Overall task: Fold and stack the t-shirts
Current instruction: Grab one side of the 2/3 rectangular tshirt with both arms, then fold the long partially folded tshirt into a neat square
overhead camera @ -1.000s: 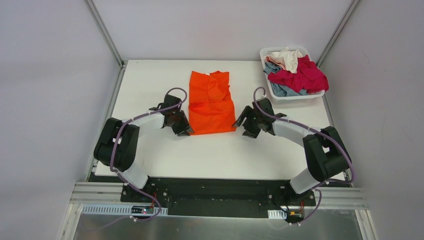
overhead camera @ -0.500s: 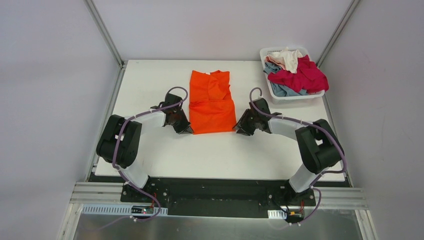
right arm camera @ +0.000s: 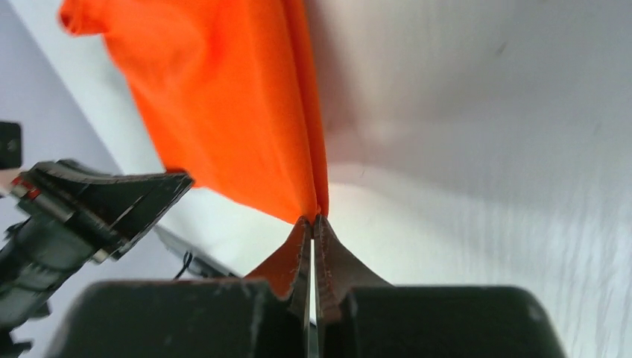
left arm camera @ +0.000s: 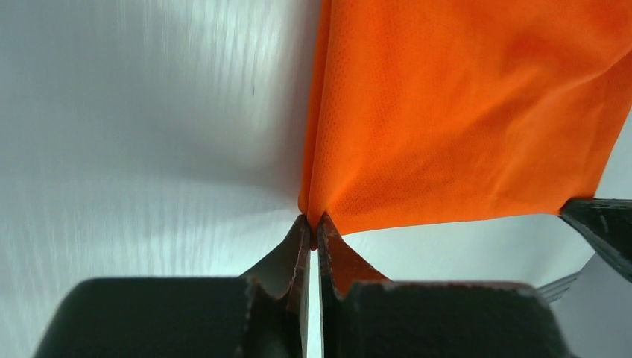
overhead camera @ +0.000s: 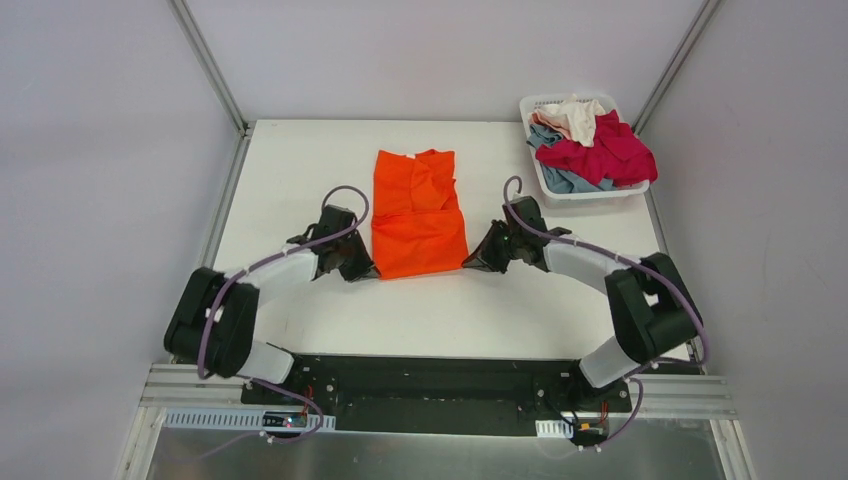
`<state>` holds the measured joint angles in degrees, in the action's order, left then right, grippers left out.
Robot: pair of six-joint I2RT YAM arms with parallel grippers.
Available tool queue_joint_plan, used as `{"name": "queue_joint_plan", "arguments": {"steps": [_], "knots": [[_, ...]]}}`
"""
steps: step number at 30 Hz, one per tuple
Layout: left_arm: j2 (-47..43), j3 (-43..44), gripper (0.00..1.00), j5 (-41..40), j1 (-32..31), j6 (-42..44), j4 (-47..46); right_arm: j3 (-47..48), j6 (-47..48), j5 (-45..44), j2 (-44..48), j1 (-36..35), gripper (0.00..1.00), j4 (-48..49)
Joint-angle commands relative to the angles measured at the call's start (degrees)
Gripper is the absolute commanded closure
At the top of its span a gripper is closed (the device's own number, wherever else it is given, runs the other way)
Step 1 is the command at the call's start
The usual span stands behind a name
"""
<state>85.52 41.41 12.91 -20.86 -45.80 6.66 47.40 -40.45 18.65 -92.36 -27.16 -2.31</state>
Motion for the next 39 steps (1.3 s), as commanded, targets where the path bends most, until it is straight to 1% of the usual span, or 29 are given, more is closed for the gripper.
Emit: {"name": "queue_joint_plan", "arguments": {"steps": [1,7,11,14,17,20,25,30,32,39], "knots": [[-12.6,-5.8,1.00,-1.2,-2.0,0.5,1.7,-2.3,0.8,9.5,10.6,-1.3,1.00,-7.1],[-36.3,-10.4,1.00,-3.6,-5.9,-2.0,10.8,-1.8,3.9,15.6,24.2,-3.0,1.00,-22.1],[-49.6,-9.6,1.00,-2.2,-6.7,-2.8,17.3,-1.4,4.0,24.2,30.4,-3.3,1.00,-28.1],[-55.5,-8.8,1.00,0.5,-6.9,-3.0,18.9,-2.0,3.4,29.0,34.0,-3.5,1.00,-30.6],[-58.0,-7.7,1.00,2.3,-6.9,-3.1,19.5,-3.5,1.7,33.1,36.9,-3.5,1.00,-30.1],[-57.7,-6.2,1.00,2.7,-6.9,-2.6,19.5,-3.8,0.7,32.7,39.7,-3.5,1.00,-29.4],[-52.7,-2.2,1.00,-0.9,-6.9,-0.3,19.1,-3.0,0.7,26.1,40.7,-2.7,1.00,-29.3],[-43.7,2.9,1.00,-4.0,-6.9,2.5,16.0,-1.5,1.1,21.2,39.7,0.8,1.00,-29.3],[-38.7,5.4,1.00,-4.4,-6.9,3.7,14.9,-1.2,1.5,19.6,39.2,2.1,1.00,-29.4],[-27.0,13.3,1.00,-7.9,-6.9,6.6,12.2,0.2,2.9,19.5,35.7,6.7,1.00,-28.9]]}}
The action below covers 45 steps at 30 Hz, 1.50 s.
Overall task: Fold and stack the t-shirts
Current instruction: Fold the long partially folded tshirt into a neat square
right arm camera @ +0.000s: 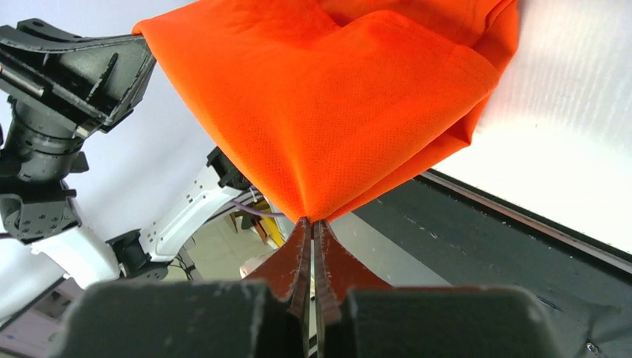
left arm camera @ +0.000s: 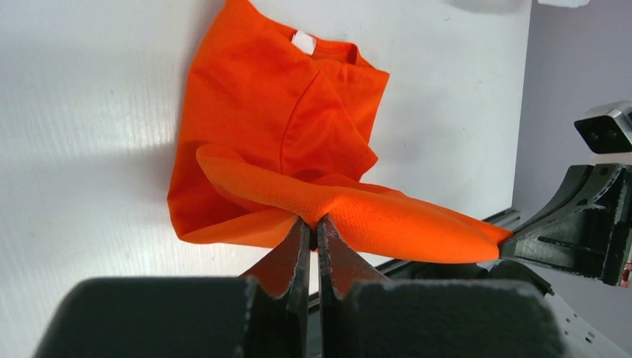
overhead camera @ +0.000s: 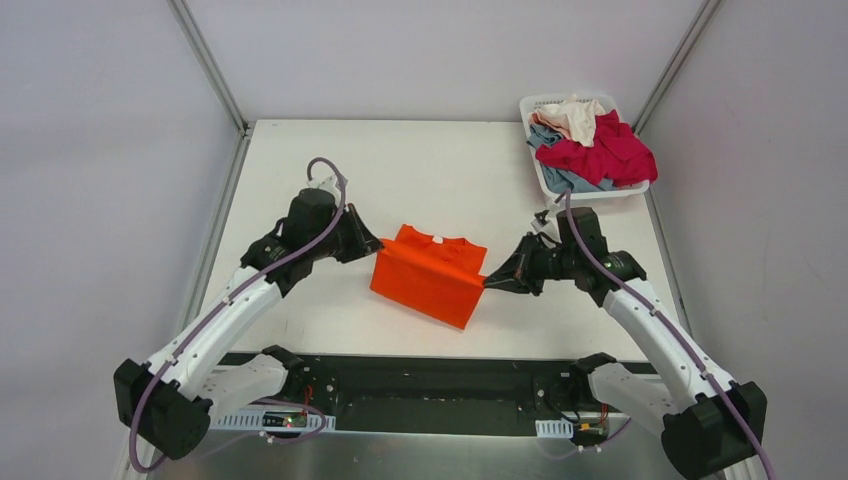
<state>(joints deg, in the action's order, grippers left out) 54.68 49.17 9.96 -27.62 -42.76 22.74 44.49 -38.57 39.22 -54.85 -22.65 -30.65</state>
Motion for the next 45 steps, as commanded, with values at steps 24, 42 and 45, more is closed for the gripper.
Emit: {"name": "queue_joint_plan", "arguments": {"steps": [24,42,45], "knots": [[39.6,29.4,1.00,-10.1,2.1,7.8,-8.1,7.0,-4.7,-3.2,-24.3,14.2,1.00,16.4],[64.0,44.9,1.00,-4.4,3.8,8.9,-8.1,11.8,-6.5,-10.7,-43.6,16.0,1.00,27.1],[65.6,46.0,1.00,-2.9,4.5,8.9,-8.0,12.9,-6.9,-11.7,-45.7,15.9,0.96,28.7]]}}
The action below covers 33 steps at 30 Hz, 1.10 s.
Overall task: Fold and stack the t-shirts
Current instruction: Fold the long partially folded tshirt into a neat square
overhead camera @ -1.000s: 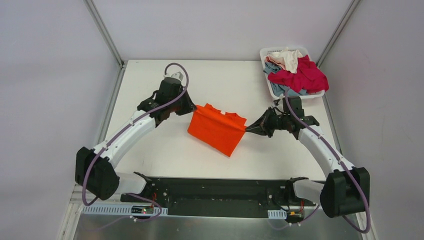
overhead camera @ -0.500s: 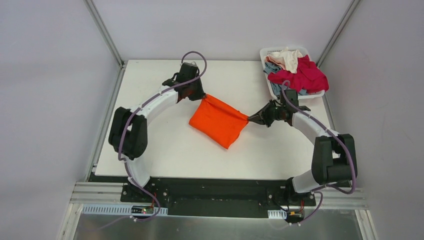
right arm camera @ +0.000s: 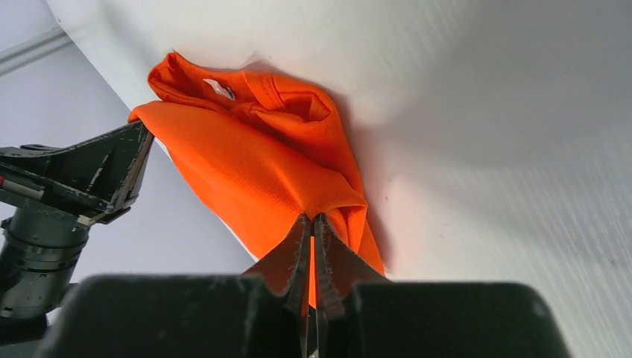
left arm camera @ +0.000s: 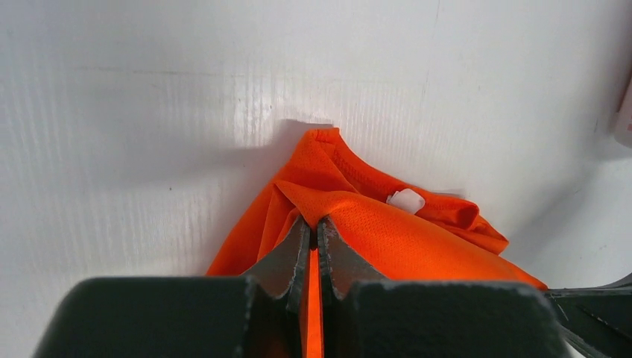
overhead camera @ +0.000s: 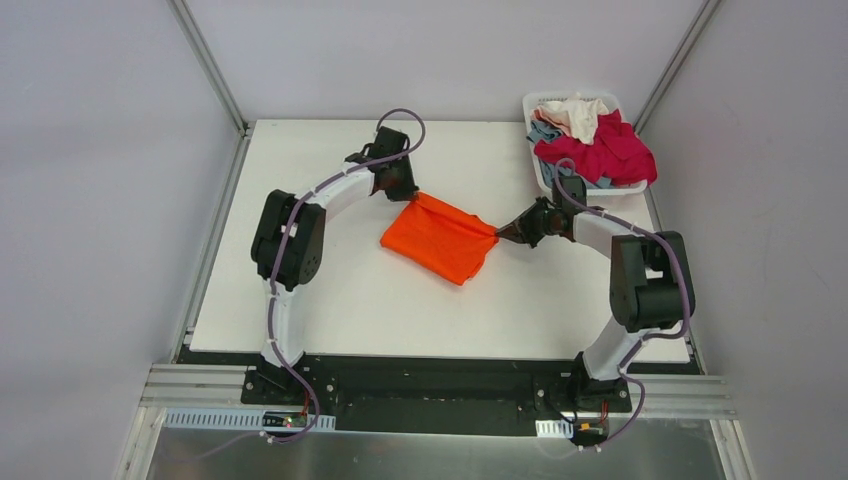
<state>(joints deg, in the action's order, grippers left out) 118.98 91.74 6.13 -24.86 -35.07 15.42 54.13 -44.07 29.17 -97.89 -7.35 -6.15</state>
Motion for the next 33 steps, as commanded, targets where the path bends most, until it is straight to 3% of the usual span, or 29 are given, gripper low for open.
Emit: {"name": "queue_joint_plan", "arguments": {"steps": [1,3,5,8,12,20,28,33], "knots": [[1.6,3.7,0.97,1.9,2.0,1.2,-0.7,4.1,-1.4,-1.9,-3.1,0.6,0.88,4.0],[1.7,4.0,0.77,3.6,2.3,1.2,-0.7,4.9,-1.6,-2.1,-3.1,0.7,0.80,3.8],[0.7,3.7,0.50,4.5,2.3,1.4,-0.7,5.2,-1.7,-1.8,-1.7,0.6,0.64,3.7],[-2.1,2.4,0.27,5.6,2.3,1.4,-0.7,5.0,-0.3,-2.8,1.8,0.0,0.46,1.2],[-7.6,-1.1,0.02,6.8,2.1,1.1,-0.8,3.7,3.6,-6.9,8.2,-2.1,0.30,-4.0],[-10.6,-2.8,0.01,18.7,-0.1,1.8,-1.4,3.1,6.7,-13.0,13.5,-9.8,0.21,-6.5],[-0.9,3.2,0.01,24.6,-0.4,0.9,-1.4,11.1,8.5,-14.5,3.2,-13.6,0.19,-4.3],[4.9,8.7,0.01,20.4,-0.3,1.2,-1.4,16.3,10.8,-17.8,-3.5,-13.5,0.18,-4.3]]}}
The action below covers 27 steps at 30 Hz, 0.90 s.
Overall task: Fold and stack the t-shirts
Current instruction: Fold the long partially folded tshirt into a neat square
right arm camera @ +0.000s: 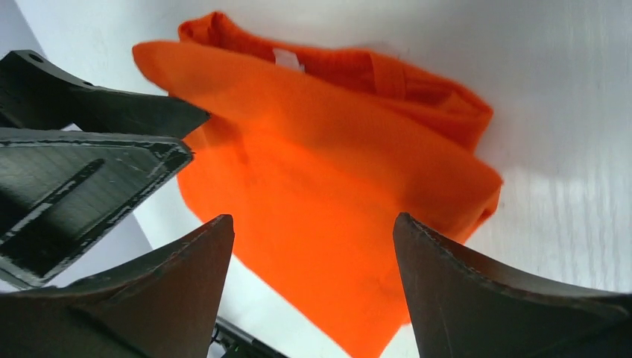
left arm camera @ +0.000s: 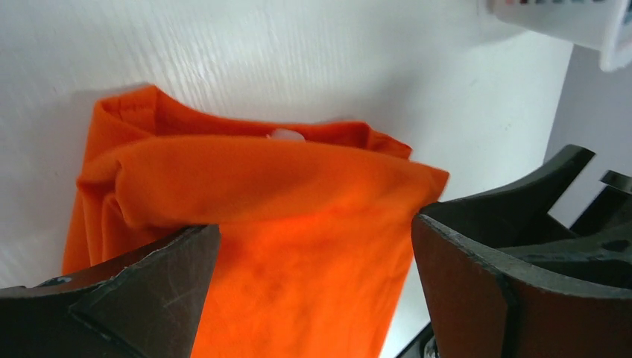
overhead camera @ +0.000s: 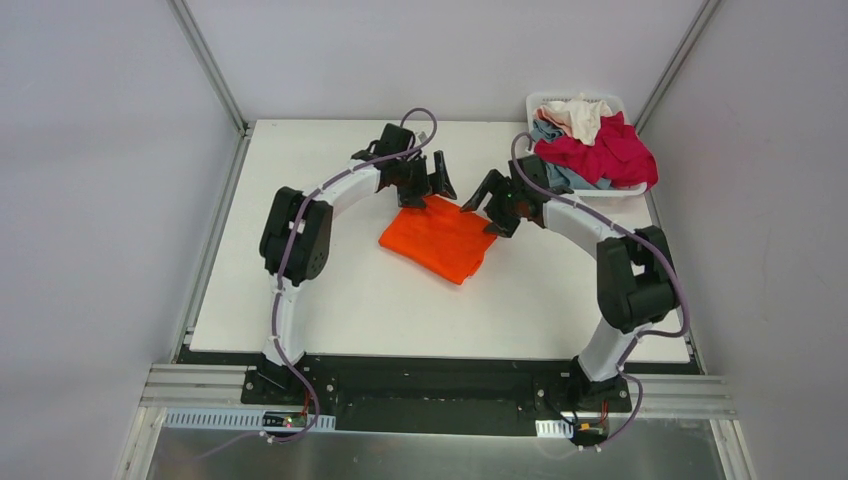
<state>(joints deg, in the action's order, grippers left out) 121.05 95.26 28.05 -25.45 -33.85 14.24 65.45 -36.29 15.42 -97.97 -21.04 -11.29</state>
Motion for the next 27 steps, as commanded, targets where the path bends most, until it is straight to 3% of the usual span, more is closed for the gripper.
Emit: {"name": "queue_joint_plan", "arguments": {"steps": [1,8,13,22,27], "knots": [[4.0,6.2,0.01,-2.5,0.4,-0.3,-0.2,6.1,3.4,-4.7,-5.3,0.3,0.18,0.6],[9.1,7.7,0.01,-8.4,1.2,-0.7,0.4,10.5,6.2,-8.1,-13.4,1.2,0.18,1.0],[8.2,0.5,0.01,-9.5,1.4,-2.0,1.3,9.4,7.5,-6.1,-15.7,1.2,0.19,2.9],[-10.0,-26.2,0.01,-17.1,-2.8,-6.7,1.2,-2.3,12.1,-4.5,-6.1,-1.0,0.19,5.3],[-17.9,-29.2,0.01,-23.1,-5.7,-7.0,1.5,-4.6,13.7,-5.5,-0.3,-1.7,0.18,4.9]]}}
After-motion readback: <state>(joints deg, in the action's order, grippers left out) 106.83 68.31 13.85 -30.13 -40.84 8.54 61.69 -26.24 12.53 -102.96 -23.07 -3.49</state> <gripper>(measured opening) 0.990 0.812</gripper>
